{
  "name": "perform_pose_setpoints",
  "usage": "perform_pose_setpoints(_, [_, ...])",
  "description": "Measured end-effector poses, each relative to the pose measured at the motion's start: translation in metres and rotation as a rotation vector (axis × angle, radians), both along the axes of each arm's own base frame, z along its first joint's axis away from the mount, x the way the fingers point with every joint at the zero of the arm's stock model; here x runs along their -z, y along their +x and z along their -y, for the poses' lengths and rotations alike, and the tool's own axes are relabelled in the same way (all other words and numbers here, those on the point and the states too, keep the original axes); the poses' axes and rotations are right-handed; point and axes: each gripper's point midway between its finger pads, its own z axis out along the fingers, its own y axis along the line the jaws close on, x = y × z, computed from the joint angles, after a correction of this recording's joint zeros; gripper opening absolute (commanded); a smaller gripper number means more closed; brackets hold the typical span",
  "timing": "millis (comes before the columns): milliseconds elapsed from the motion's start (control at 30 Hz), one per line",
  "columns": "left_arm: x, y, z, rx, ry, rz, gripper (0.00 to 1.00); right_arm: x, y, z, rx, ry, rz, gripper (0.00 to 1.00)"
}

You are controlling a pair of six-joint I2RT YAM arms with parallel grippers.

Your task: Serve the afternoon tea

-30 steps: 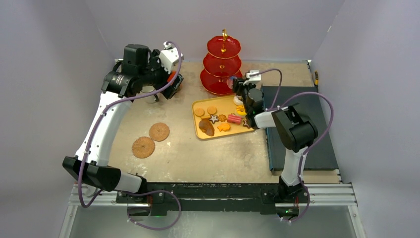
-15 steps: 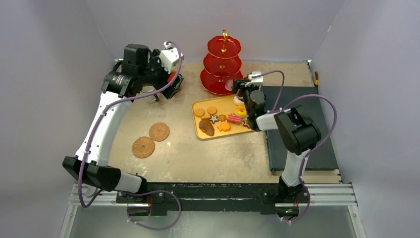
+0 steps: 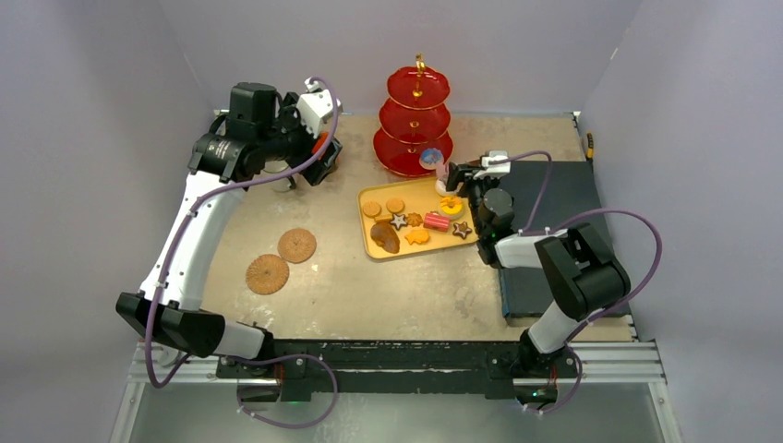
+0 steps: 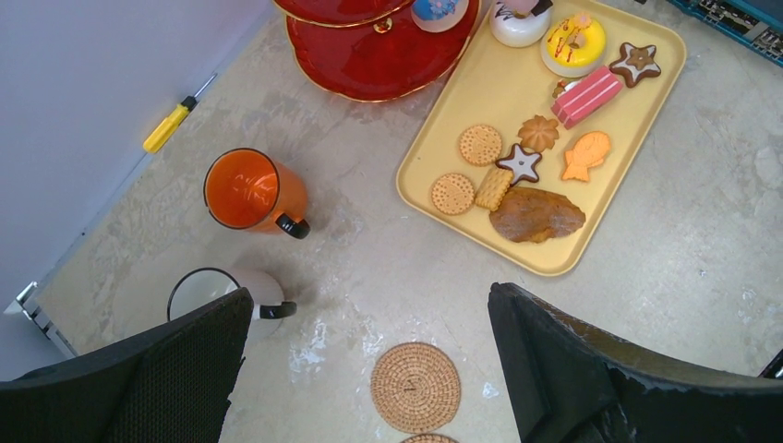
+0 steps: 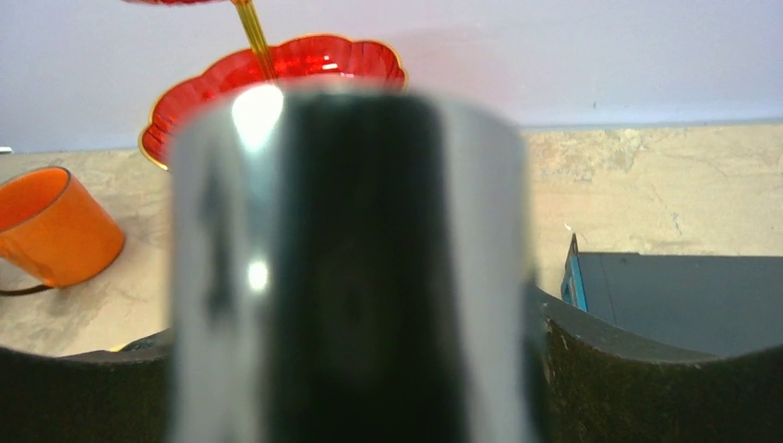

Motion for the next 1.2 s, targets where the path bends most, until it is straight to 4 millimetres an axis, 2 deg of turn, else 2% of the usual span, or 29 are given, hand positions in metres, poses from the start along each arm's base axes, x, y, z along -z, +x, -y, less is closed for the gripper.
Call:
perform_pose_setpoints(400, [-0.003,-0.003,-0.001,0.015,0.013,0.017,0.99,0.023,-0.004,-0.006,-0.036,-0.015,-0.073,0.71])
perform_pose_setpoints(567, [-0.003,-0.003,-0.001,0.017,0.015,0.02,0.99,0.048,-0.003,-0.006,-0.035,-0.04,-0.136,0.7])
perform_pose_setpoints(700, [-0.003,-0.003,-0.001,0.018,0.016,0.021,0.99,0.062,-0.004,-0.006,-0.035,-0.057,-0.178,0.65])
perform_pose_setpoints(933, [-0.003,-0.003,-0.001,0.019,0.016,0.022,0.99,0.062,-0.003,-0.006,-0.036,-0.059,-0.18,0.48])
perform_pose_setpoints(1033, [-0.004,-0.003,-0.002,0.022,0.02,0.025,0.99,0.059,-0.004,-0.007,-0.041,-0.059,-0.174,0.46])
perform_pose_setpoints(1133, [-0.004,-0.003,-0.001,0.023,0.02,0.025,0.99,0.043,-0.006,-0.009,-0.058,-0.05,-0.148,0.45])
perform_pose_setpoints(1200, [-0.004,-0.003,-0.001,0.024,0.019,0.025,0.99,0.023,-0.009,-0.011,-0.07,-0.033,-0.106,0.44])
